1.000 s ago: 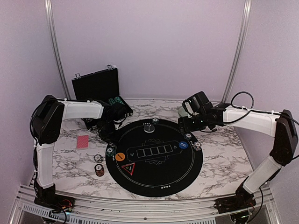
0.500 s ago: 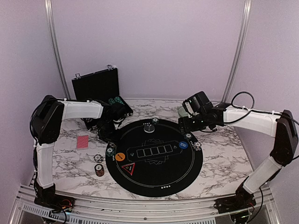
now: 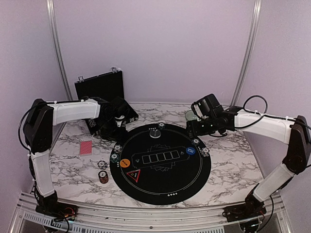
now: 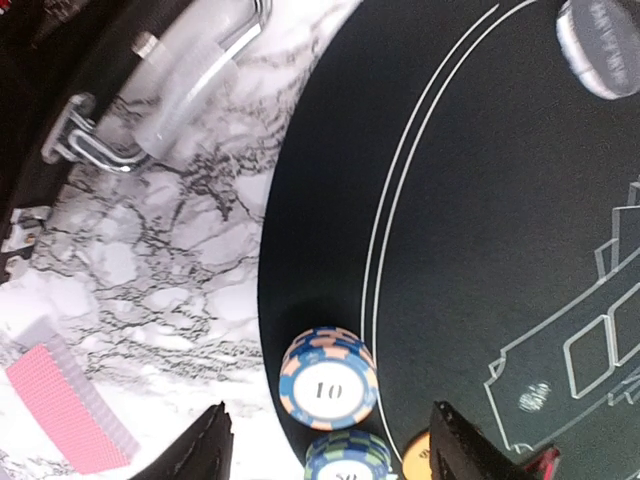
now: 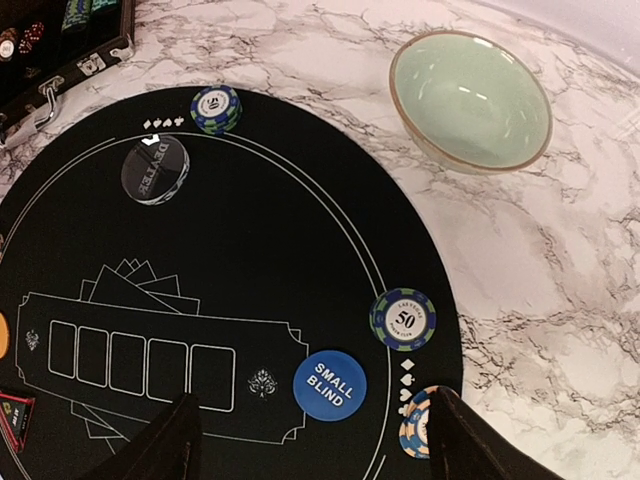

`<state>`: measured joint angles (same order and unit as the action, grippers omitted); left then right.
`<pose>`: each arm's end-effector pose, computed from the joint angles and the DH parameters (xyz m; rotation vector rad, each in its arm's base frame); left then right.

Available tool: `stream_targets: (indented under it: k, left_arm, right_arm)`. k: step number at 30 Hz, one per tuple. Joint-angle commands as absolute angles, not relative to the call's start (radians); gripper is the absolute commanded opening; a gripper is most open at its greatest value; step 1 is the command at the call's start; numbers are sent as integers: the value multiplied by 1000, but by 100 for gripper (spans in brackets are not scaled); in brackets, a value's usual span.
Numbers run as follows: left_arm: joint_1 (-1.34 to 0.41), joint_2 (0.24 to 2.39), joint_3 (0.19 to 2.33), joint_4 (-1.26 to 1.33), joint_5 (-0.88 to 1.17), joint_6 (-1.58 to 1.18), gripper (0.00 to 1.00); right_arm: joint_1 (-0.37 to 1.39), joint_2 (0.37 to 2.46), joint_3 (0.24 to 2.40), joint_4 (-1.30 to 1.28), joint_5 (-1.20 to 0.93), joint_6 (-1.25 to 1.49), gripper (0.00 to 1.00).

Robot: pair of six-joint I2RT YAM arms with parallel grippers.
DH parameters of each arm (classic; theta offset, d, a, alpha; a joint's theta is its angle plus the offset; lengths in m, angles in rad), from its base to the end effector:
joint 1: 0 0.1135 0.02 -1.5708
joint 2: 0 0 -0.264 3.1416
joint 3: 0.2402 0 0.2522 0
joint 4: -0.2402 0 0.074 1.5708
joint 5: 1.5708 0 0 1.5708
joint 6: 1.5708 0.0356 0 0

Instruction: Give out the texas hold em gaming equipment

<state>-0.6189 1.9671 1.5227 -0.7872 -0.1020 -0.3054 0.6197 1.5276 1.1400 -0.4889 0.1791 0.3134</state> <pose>0.3322 -0.2322 0.2027 0.4117 2.7614 -0.0856 0.2706 0.1852 0.2564 -0.2935 2.4207 0.2012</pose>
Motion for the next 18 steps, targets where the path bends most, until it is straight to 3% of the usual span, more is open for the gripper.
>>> stream_targets:
  k: [1, 18]
  left_arm:
    - [-617, 1865, 1484, -814, -102, -319, 68]
    - [-617, 1553, 1135, -815, -102, -412, 68]
  right_arm:
    - [628, 1499, 1159, -499, 198, 320, 75]
    - [641, 1562, 1203, -468, 141, 316, 75]
